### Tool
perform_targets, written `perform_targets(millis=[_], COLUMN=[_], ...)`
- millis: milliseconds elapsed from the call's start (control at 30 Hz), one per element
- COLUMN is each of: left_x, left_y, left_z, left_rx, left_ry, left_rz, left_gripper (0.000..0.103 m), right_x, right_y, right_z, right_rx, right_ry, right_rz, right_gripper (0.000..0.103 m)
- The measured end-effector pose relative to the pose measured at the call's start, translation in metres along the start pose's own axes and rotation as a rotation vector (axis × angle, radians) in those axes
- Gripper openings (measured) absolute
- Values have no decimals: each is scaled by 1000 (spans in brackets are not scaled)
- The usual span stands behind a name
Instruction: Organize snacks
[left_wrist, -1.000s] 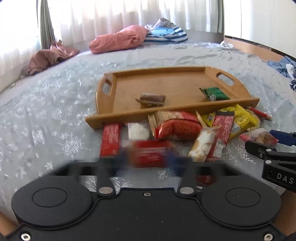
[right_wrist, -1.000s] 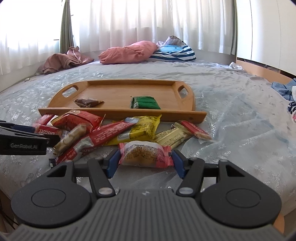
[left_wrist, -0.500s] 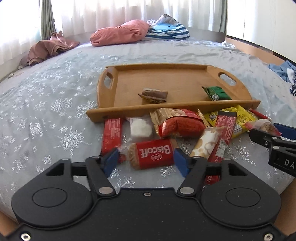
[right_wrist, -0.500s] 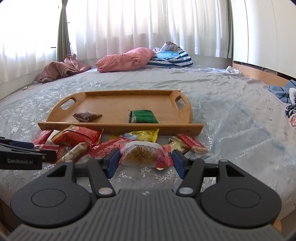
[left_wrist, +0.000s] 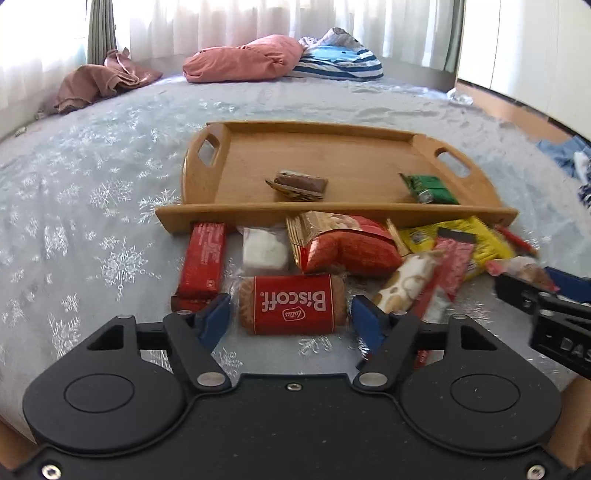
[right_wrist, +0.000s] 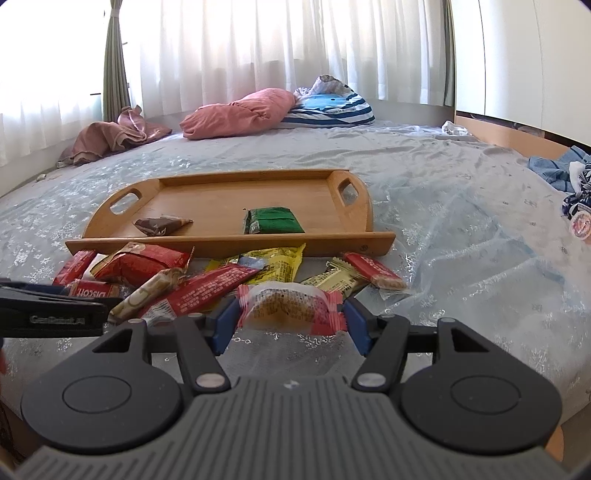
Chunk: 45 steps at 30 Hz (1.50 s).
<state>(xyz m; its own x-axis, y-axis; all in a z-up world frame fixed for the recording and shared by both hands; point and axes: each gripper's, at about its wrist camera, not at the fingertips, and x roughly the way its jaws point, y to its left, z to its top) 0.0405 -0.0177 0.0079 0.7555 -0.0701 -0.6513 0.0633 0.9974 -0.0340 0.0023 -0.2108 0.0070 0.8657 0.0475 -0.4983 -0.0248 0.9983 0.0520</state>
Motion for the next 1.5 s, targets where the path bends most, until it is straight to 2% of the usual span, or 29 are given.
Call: perform_targets(millis=[167,300,533,767,900,1033,1167,1233,1400,1500], left_x=[3,-1,-24,-34,-28,-17,1,10,40,64], left_y=[-3,-5,-3,12,19,26,28,29,25,22], left_z=[-3,-1,8,40,63,84,104,117,150,165], left_rx=[32,37,46,0,6,5,5,-13,-48,-75], left_ry=[0,-8,-46,-55,-57,-56,-39,-19,41,84], left_rz=[20,6,-21,-51,-30,0,12,-9,-61,-80], left_gripper=[75,63,62,62,62,62,62,62,62,62], right_x=[2,2,-1,6,16,29,44,52,77,95], right_y=[0,0,-3,-11,-17,-18,-13,-13,-11,-6], right_z=[0,1,8,28,46,66,81,90,118,129], right_rx=[10,12,19,65,85,39,-82,-103,-84,-79], right_ry=[2,2,-18,10,39,45,30,38,87,112], right_rz=[1,2,0,-15,-12,-24,-80,-67,57,101], right_gripper=[66,66,66,66,65,65,65,65,66,66])
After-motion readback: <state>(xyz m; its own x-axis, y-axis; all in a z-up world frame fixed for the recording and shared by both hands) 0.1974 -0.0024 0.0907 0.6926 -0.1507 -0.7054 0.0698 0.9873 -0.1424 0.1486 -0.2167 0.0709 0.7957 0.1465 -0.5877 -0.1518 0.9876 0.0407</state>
